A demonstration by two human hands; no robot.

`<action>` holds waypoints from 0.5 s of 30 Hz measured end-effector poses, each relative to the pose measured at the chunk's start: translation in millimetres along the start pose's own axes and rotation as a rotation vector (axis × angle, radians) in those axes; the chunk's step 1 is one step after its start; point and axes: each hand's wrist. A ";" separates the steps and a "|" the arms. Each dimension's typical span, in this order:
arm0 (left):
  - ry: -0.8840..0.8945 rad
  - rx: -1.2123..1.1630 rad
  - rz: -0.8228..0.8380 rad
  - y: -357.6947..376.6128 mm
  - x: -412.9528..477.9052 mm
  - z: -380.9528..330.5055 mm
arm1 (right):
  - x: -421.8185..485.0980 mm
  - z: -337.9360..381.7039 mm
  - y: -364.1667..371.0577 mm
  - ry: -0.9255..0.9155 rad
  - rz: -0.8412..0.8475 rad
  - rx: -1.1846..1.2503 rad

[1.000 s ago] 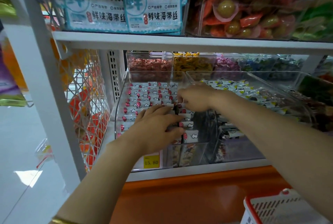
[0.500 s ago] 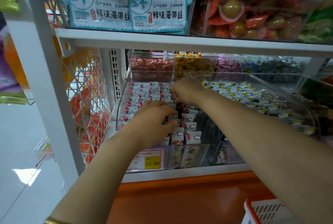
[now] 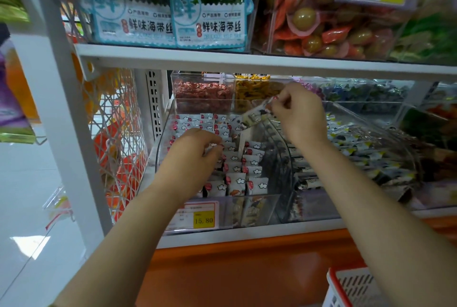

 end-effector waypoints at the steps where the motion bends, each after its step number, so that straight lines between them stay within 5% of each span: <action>1: -0.022 -0.041 -0.019 -0.9 -1.2 -1.0 | -7.2 1.5 -7.2 0.045 -0.036 0.098; 7: -0.229 -0.509 0.042 -5.1 -12.1 -10.6 | -56.2 17.0 -28.8 0.405 -0.008 0.685; 15: -0.427 -1.025 0.065 -14.7 -19.5 -16.6 | -83.5 21.5 -34.0 0.531 0.057 1.092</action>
Point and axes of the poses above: each hand's wrist, its own x-axis towards the middle knuckle, its own y-axis out of the palm, z = x × y, and after that the axes turned 7 degrees about x, right-handed
